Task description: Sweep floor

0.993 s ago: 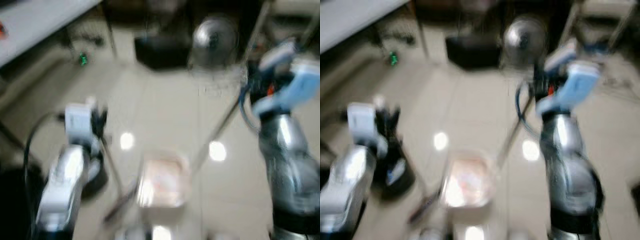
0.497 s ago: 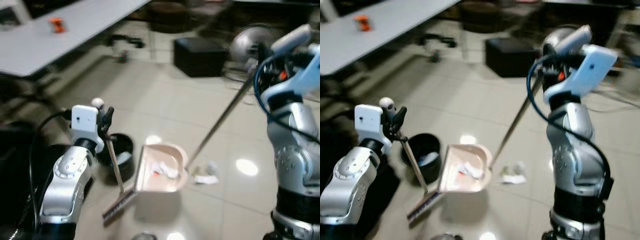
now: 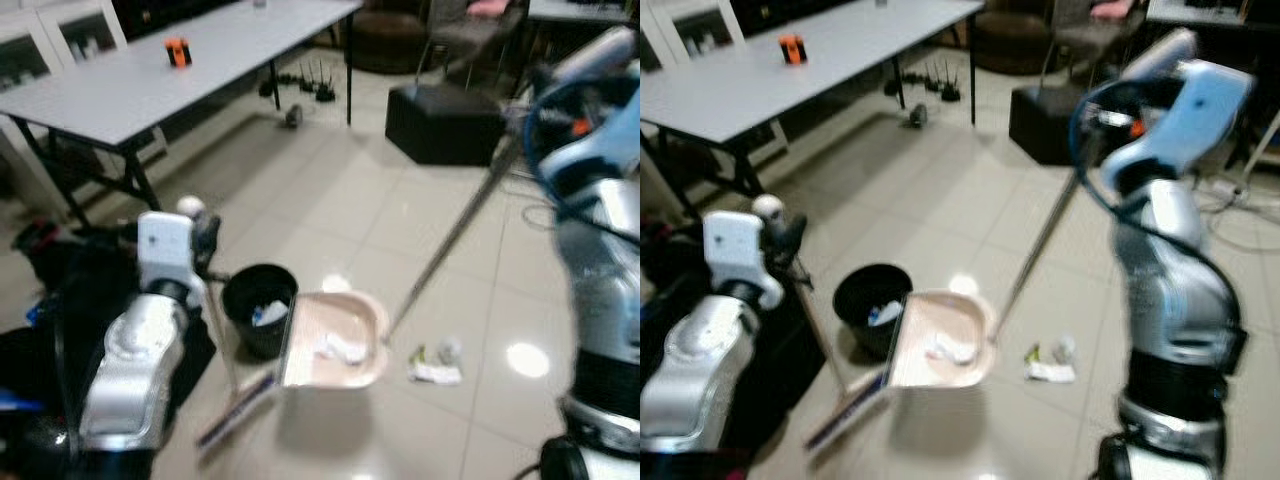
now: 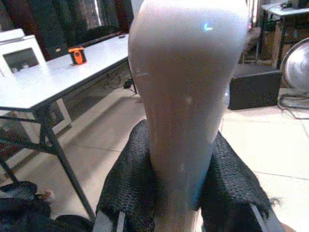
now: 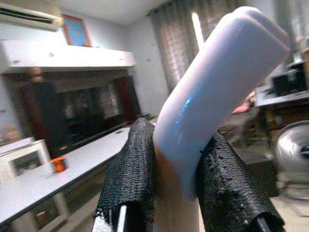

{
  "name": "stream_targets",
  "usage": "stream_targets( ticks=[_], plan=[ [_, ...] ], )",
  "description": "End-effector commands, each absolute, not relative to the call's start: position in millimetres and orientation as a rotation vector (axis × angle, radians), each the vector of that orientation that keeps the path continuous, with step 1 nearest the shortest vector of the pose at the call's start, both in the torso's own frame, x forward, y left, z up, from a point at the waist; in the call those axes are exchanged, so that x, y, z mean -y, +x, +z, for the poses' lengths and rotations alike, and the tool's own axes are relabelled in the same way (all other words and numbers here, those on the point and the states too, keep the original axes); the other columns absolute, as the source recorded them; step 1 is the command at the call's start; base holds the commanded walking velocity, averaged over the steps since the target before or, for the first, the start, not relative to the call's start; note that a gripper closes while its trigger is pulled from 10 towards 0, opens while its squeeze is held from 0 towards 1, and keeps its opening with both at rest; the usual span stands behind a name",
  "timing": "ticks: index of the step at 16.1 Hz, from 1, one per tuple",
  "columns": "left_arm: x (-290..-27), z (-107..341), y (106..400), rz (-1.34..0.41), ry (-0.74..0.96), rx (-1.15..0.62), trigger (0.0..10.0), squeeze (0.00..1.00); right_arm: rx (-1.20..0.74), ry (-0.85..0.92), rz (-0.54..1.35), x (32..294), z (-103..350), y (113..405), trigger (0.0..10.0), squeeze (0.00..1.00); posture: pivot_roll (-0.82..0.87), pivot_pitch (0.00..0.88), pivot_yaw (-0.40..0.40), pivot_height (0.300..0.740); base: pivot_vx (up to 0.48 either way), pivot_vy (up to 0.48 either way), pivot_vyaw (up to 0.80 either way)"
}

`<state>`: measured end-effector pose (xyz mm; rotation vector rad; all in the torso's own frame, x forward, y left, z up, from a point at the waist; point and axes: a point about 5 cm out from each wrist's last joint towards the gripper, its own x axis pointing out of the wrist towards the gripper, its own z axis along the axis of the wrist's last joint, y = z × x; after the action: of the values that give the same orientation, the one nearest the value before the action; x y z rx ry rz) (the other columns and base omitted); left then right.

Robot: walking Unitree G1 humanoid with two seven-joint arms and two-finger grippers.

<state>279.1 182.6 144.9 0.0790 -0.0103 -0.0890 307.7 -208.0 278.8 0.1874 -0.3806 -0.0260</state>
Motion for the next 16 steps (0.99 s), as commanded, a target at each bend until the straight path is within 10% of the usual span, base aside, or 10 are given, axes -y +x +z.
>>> stream_targets(
  ticks=[1, 16],
  plan=[
    [-188.1, 153.3, 279.2, -0.063, 0.090, 0.036, 10.0, 0.00, 0.409, 0.200, 0.026, 195.2, 289.7, 310.9, 10.0, 0.00, -0.01, 0.000, 0.041, 0.740, 0.360, 0.000, 0.00],
    [-190.5, 150.3, 269.0, -0.061, 0.105, 0.010, 10.0, 0.00, 0.419, 0.249, 0.036, 197.1, 290.7, 318.5, 10.0, 0.00, 0.01, 0.000, 0.046, 0.740, 0.369, 0.000, 0.15]
  ],
)
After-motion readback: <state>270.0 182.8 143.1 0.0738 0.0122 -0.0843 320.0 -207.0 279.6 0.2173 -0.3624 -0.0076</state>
